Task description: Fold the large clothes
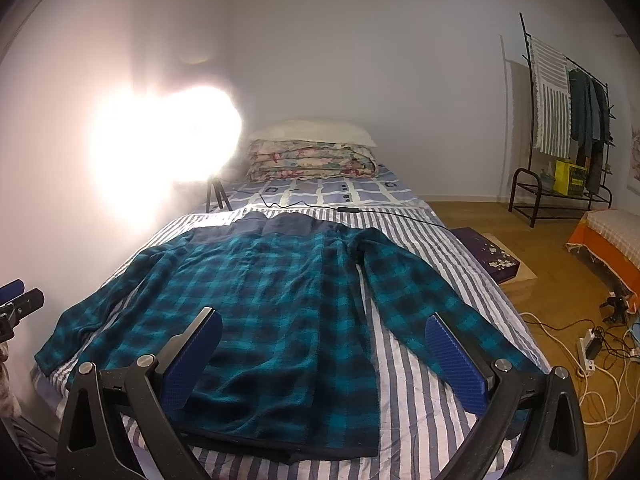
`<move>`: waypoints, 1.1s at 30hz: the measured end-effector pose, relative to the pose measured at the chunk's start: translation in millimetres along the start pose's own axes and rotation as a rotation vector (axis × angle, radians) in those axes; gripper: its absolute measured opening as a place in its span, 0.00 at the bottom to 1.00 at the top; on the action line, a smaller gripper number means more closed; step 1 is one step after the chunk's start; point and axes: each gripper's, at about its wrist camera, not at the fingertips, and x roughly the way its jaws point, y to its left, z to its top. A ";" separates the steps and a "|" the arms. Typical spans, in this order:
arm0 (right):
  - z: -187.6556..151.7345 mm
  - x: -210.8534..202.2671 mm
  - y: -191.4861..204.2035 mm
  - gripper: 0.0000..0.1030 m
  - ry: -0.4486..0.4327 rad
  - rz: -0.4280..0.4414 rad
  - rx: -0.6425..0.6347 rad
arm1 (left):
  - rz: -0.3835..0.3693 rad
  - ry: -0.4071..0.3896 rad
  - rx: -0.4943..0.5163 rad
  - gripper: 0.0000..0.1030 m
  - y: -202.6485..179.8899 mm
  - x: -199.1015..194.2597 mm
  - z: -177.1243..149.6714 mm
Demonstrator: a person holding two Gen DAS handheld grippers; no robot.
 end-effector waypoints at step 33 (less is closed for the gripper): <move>6.3 63.1 141.0 0.81 0.172 0.432 -0.350 | 0.278 0.320 -0.428 0.54 201.4 37.0 -121.3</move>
